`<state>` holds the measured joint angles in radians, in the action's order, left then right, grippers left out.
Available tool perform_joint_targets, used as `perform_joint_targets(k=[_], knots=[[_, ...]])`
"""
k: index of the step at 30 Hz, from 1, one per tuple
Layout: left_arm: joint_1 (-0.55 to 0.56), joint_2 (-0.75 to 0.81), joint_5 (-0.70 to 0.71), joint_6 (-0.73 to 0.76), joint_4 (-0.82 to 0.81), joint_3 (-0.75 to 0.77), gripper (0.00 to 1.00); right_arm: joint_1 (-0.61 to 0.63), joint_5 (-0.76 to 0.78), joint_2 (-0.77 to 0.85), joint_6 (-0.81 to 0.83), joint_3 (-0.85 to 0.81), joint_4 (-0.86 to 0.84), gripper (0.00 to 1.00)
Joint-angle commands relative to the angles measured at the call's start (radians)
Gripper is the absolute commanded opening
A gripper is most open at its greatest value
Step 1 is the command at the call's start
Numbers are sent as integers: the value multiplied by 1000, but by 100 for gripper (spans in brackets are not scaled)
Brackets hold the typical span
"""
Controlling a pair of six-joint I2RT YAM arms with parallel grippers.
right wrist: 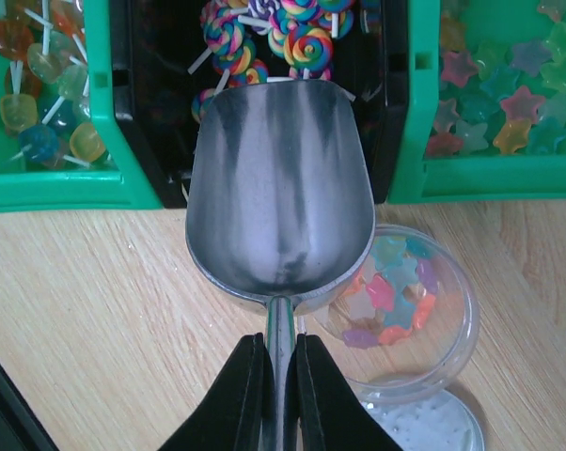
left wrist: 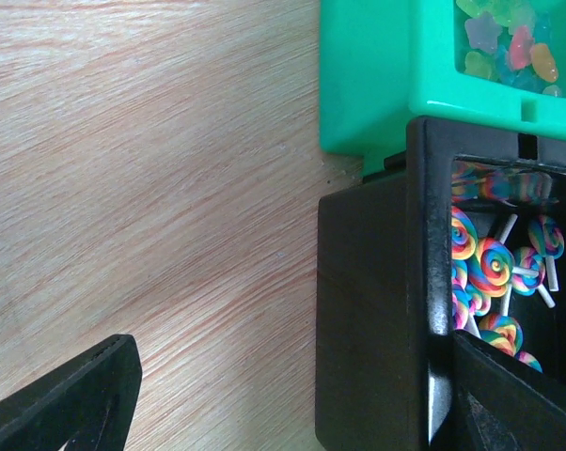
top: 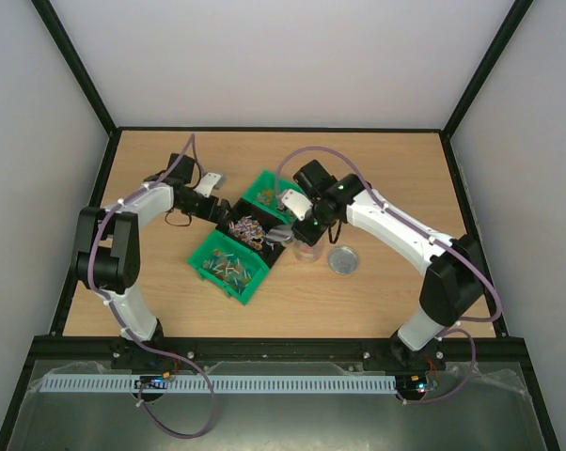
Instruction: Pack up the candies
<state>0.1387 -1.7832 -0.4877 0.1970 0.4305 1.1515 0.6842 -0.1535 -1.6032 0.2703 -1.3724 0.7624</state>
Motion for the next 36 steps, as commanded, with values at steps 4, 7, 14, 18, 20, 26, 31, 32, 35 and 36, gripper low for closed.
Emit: perform_joint_targets(k=[4,7,14,18,20,26,31,32,35,36], knots=[[-7,27,7,-19,-8,-19,87,37,45,-100,-46,-128,89,1],[-7,29,11,-10,-5,-20,86,49,56,-142,-53,-160,133,1],[-5,49,20,-20,-13,-35,86,63,113,-235,-57,-272,260,1],[-5,59,22,-26,-20,-52,85,64,146,-267,-52,-322,300,1],[-4,62,17,-26,-22,-59,85,66,158,-289,-50,-344,310,1],[-1,59,11,-30,-22,-64,85,82,170,-367,-31,-402,338,1],[13,58,4,-31,-23,-73,84,86,156,-403,-16,-434,343,1],[18,58,3,-31,-24,-77,84,86,152,-408,-13,-436,339,1],[27,57,3,-35,-36,-88,83,85,126,-414,-7,-434,311,1],[30,56,0,-39,-38,-90,83,85,113,-415,0,-429,298,1]])
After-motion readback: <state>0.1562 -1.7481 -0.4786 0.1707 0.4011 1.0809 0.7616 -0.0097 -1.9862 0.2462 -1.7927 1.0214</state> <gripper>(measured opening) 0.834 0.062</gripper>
